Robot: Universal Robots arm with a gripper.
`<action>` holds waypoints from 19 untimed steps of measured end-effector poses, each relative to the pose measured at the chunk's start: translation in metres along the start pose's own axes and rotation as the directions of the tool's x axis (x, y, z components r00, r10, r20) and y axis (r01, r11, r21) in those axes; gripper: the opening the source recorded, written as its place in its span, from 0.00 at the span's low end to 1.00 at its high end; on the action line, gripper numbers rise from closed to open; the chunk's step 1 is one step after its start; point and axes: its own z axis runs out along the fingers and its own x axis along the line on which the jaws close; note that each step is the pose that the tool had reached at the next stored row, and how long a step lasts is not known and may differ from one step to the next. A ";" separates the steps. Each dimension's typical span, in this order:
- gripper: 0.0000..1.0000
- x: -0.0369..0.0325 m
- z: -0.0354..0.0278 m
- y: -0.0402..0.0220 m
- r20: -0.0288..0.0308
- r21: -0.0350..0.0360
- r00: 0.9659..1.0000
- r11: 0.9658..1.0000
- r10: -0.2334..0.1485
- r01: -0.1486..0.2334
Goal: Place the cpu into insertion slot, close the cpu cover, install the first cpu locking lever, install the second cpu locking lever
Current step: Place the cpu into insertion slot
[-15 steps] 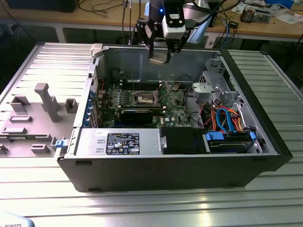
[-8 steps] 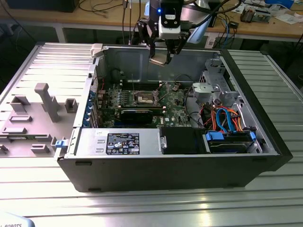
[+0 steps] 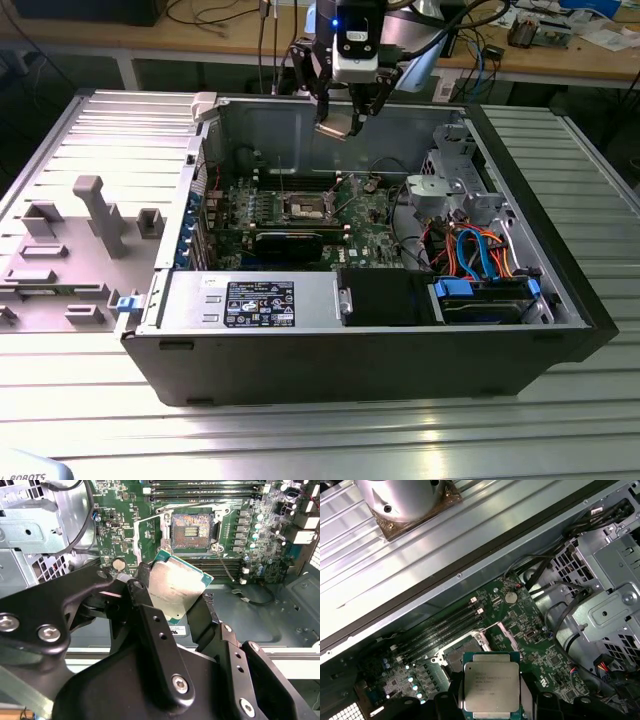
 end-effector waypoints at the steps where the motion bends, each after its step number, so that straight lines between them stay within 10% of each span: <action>1: 0.54 0.0000 0.0000 0.0000 0.000 0.000 1.000 1.000 0.000 0.000; 9: 0.54 0.0000 0.0007 0.0000 0.004 -0.001 0.999 0.999 0.048 -0.048; 13: 0.54 -0.0001 0.0025 -0.0002 0.014 -0.004 0.988 0.988 0.154 -0.154; 19: 0.54 0.0009 0.0027 -0.0008 0.017 -0.006 0.980 0.980 0.199 -0.199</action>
